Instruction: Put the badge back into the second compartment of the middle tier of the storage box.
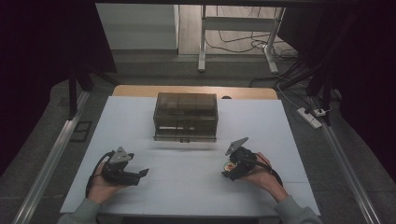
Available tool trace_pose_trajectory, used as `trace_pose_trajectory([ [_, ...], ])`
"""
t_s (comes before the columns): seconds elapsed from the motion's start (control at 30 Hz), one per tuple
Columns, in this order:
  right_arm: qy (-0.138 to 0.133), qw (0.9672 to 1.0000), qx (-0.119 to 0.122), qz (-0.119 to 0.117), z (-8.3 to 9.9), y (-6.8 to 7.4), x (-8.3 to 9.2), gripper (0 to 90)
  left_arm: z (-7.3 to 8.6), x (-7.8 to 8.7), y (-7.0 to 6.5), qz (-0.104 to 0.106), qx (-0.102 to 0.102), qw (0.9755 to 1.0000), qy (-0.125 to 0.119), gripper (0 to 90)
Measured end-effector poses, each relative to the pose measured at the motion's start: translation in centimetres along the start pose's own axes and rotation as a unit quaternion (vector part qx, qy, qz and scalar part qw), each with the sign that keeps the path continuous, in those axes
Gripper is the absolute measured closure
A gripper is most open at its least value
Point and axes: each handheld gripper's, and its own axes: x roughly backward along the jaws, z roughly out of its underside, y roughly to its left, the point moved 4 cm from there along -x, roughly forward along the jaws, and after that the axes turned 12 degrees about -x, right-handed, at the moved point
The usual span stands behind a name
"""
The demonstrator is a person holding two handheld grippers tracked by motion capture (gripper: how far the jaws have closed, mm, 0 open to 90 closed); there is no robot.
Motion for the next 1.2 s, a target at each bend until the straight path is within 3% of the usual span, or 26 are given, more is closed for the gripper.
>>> trace_pose_trajectory([
  [0.27,0.004,1.0,0.0,-0.002,-0.06,0.19,0.06,34.0,0.01,0.0,-0.01,0.0,0.0,1.0,0.0,15.3],
  [0.33,0.006,1.0,-0.002,-0.001,-0.11,0.19,0.2,42.0,0.03,0.0,0.0,0.0,-0.001,1.0,0.001,15.3],
  [0.43,0.004,1.0,-0.003,-0.001,-0.11,0.1,0.27,46.7,0.04,0.02,0.02,0.0,-0.001,1.0,0.001,15.3],
  [1.07,0.0,1.0,0.0,0.003,-0.16,0.1,0.4,47.1,0.14,0.06,0.09,-0.001,0.001,1.0,0.001,15.4],
  [1.2,-0.005,0.9999,-0.01,0.002,-0.18,-0.06,0.65,47.1,0.15,0.06,0.1,-0.001,0.002,1.0,0.0,15.3],
])
